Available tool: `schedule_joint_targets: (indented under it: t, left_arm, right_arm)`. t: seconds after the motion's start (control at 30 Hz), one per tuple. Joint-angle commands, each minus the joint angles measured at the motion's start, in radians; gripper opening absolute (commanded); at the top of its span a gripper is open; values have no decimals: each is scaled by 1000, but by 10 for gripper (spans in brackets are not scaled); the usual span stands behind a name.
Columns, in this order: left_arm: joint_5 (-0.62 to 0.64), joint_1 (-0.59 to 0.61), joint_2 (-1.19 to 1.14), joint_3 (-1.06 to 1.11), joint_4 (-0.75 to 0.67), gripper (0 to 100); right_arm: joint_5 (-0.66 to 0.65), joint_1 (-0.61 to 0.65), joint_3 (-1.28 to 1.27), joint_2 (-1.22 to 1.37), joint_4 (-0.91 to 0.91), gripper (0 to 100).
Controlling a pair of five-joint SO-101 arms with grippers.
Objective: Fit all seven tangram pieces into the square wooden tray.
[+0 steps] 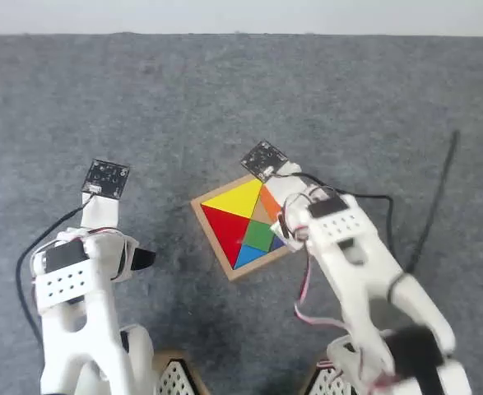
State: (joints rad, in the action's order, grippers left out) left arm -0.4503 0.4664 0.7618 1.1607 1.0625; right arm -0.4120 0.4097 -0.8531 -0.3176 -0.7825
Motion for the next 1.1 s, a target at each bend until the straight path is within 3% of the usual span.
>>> schedule_joint_targets:
  t: [0.0,0.17,0.37,0.63,0.83,1.07]
  left_arm:
    - [-3,-2,23,-21,3,336]
    - [32,-3,25,-25,0,336]
    - [89,-60,176,-31,49,336]
    - [71,-87,588,-25,201,335]
    - [61,-89,694,22,210,335]
    - [66,-91,707,170,77,335]
  right_arm:
    - [68,-13,-77,-216,-10,208]
    - [80,-85,-198,-490,-64,200]
    - [80,-214,-307,-812,-268,2]
    - [71,-460,-453,-1089,-321,7]
    - [71,-484,-577,-1256,-318,7]
    - [69,-484,-746,-1458,-321,7]
